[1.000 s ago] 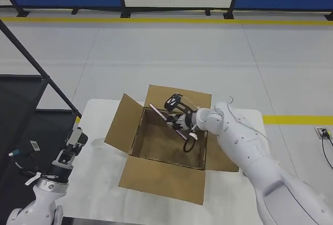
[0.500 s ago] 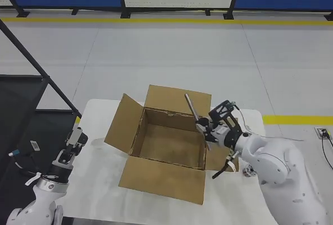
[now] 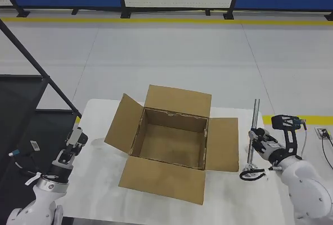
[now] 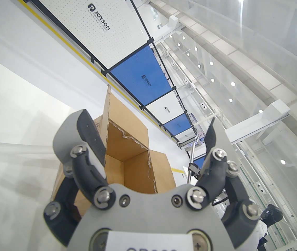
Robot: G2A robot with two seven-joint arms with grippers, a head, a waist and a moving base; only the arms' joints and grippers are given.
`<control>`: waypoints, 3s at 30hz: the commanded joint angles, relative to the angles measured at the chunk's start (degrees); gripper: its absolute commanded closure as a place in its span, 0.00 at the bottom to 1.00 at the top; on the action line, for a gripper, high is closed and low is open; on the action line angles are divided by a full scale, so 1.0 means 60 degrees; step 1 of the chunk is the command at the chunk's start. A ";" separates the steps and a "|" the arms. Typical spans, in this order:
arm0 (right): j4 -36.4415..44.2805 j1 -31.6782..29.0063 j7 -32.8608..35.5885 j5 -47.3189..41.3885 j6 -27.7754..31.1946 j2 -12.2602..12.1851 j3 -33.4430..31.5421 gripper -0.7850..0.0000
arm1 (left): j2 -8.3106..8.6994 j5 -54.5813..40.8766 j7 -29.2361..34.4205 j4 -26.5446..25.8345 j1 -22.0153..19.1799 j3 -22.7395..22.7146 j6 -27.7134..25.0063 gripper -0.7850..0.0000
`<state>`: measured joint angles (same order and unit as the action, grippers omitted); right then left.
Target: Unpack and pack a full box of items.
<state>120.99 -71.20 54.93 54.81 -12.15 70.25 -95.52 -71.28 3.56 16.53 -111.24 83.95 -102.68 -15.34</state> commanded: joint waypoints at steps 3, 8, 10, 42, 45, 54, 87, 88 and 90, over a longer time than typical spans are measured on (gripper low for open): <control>-0.0571 -0.0190 0.0216 -0.0566 -0.0247 -0.0010 -0.0286 1.00 | 0.0000 0.0000 0.0000 0.0000 0.0000 0.0000 0.0000 0.00; -0.1518 -0.0145 0.0846 -0.1196 -0.0080 -0.0057 -0.0360 1.00 | 0.0000 0.0000 0.0000 0.0000 0.0000 0.0000 0.0000 0.00; -0.1967 -0.0033 0.1067 -0.1409 0.0018 -0.0076 -0.0308 1.00 | 0.0000 0.0000 0.0000 0.0000 0.0000 0.0000 0.0000 0.00; -0.6709 0.2026 0.0785 -0.1270 0.0734 -0.0159 0.1866 1.00 | 0.0000 0.0000 0.0000 0.0000 0.0000 0.0000 0.0000 0.00; -0.6865 0.2109 0.0717 -0.1309 0.0795 -0.0165 0.1949 1.00 | 0.0000 0.0000 0.0000 0.0000 0.0000 0.0000 0.0000 0.00; -0.7242 0.2334 0.0636 -0.1090 0.1048 -0.0190 0.2310 1.00 | 0.0000 0.0000 0.0000 0.0000 0.0000 0.0000 0.0000 0.00; -0.5803 0.1910 0.0203 -0.0815 0.0547 -0.0399 0.2087 0.60 | 0.0000 0.0000 0.0000 0.0000 0.0000 0.0000 0.0000 0.00; -0.5612 0.1825 0.0177 -0.0799 0.0512 -0.0419 0.1984 0.59 | 0.0000 0.0000 0.0000 0.0000 0.0000 0.0000 0.0000 0.00; -0.5203 0.1639 0.0125 -0.0830 0.0458 -0.0456 0.1762 0.58 | 0.0000 0.0000 0.0000 0.0000 0.0000 0.0000 0.0000 0.00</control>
<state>88.39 -60.78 55.86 49.94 -9.20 67.63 -84.18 -71.28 3.56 16.53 -111.24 83.95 -102.68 -15.34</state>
